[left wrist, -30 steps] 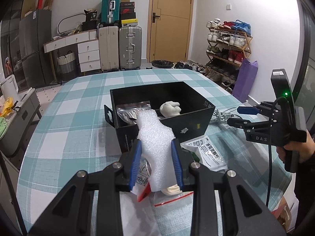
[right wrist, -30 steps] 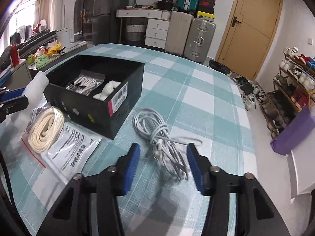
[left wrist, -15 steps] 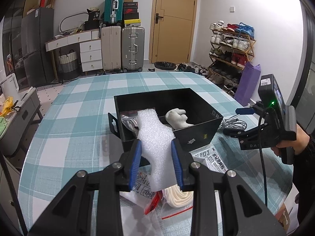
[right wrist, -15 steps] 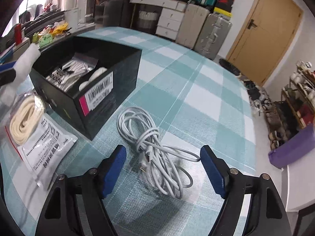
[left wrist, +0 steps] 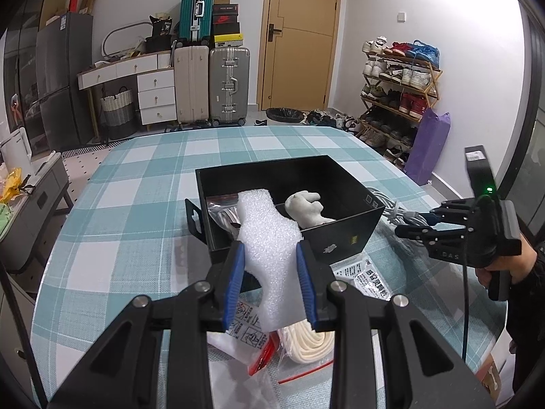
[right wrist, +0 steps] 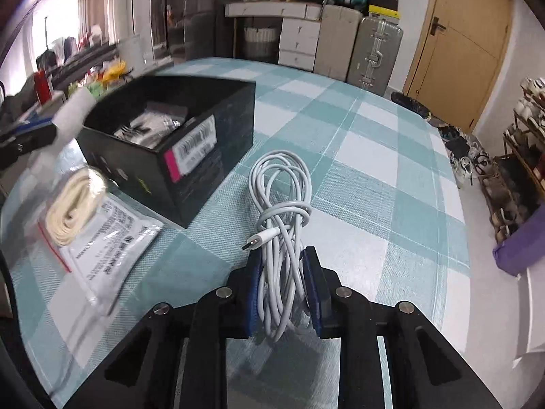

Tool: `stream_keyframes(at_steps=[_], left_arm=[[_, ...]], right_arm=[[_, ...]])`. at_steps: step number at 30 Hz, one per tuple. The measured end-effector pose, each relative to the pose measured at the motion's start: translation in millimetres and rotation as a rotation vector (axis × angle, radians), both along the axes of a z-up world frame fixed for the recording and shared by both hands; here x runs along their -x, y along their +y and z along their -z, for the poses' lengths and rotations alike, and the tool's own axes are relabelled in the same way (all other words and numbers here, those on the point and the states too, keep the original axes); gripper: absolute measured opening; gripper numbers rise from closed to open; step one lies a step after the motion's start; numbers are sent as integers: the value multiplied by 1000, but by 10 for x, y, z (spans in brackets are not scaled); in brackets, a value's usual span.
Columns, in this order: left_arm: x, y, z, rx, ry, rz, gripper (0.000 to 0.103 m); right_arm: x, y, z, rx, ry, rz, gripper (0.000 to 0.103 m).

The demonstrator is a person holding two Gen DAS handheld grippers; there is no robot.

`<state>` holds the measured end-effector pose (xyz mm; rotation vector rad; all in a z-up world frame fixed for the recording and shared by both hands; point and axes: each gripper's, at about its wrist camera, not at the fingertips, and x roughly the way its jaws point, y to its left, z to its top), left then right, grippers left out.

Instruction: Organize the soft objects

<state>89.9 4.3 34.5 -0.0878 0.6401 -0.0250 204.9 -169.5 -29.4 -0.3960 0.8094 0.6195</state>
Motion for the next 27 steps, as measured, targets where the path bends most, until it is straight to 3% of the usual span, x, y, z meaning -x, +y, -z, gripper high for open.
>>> stream_keyframes(at_steps=[13, 19, 27], left_arm=[[-11, -43, -127, -8, -31, 19, 29], [-86, -3, -200, -3, -37, 20, 29], [-265, 17, -263, -11, -41, 25, 29]], right_arm=[[528, -7, -635, -108, -120, -1, 23], [606, 213, -860, -129, -119, -38, 23], [554, 589, -940, -140, -105, -67, 23]])
